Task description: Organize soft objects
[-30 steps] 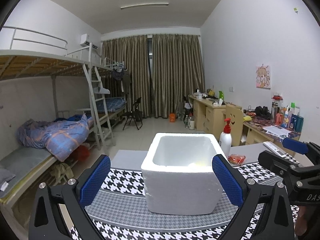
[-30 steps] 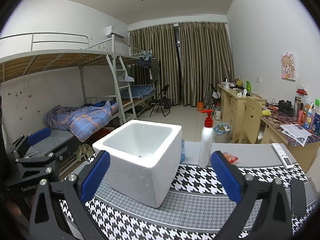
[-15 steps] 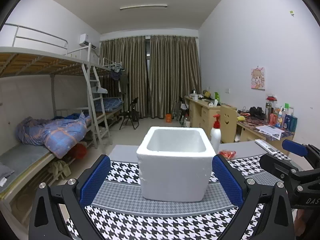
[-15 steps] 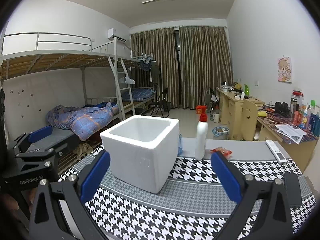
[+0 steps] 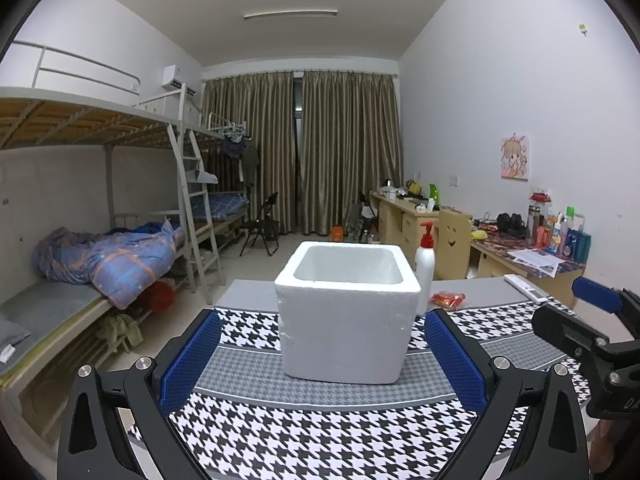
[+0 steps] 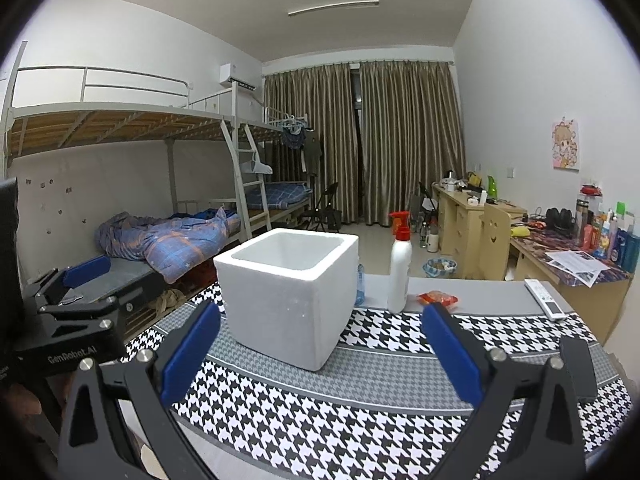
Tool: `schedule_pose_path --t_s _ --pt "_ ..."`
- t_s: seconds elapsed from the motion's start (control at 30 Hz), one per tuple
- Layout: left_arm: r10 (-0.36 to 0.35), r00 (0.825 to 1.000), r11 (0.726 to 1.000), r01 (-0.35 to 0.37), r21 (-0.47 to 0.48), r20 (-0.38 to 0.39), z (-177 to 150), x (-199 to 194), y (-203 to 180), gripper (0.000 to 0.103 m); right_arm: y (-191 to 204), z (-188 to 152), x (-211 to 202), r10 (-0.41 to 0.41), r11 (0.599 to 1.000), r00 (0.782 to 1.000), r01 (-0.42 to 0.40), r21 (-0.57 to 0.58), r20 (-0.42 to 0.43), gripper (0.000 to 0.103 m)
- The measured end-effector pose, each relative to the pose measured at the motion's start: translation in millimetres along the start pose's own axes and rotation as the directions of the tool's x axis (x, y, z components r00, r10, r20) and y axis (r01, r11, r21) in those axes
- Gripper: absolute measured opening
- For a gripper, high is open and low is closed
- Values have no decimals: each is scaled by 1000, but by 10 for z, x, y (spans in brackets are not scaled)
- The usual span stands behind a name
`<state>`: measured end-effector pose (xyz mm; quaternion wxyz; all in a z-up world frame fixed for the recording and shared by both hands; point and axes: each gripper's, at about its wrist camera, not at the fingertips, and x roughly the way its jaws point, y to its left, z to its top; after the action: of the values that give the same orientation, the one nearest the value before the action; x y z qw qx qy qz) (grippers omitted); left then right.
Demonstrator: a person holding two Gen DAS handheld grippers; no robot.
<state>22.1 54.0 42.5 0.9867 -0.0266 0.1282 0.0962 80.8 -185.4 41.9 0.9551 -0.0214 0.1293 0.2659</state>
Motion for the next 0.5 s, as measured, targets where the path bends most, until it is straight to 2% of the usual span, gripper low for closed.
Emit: schedule_pose_path --t_s 0.5 --pt "-25 999 1000 25 13 41 -201 -434 -82 102 48 -175 -373 -12 1000 1000 12 3 29 102"
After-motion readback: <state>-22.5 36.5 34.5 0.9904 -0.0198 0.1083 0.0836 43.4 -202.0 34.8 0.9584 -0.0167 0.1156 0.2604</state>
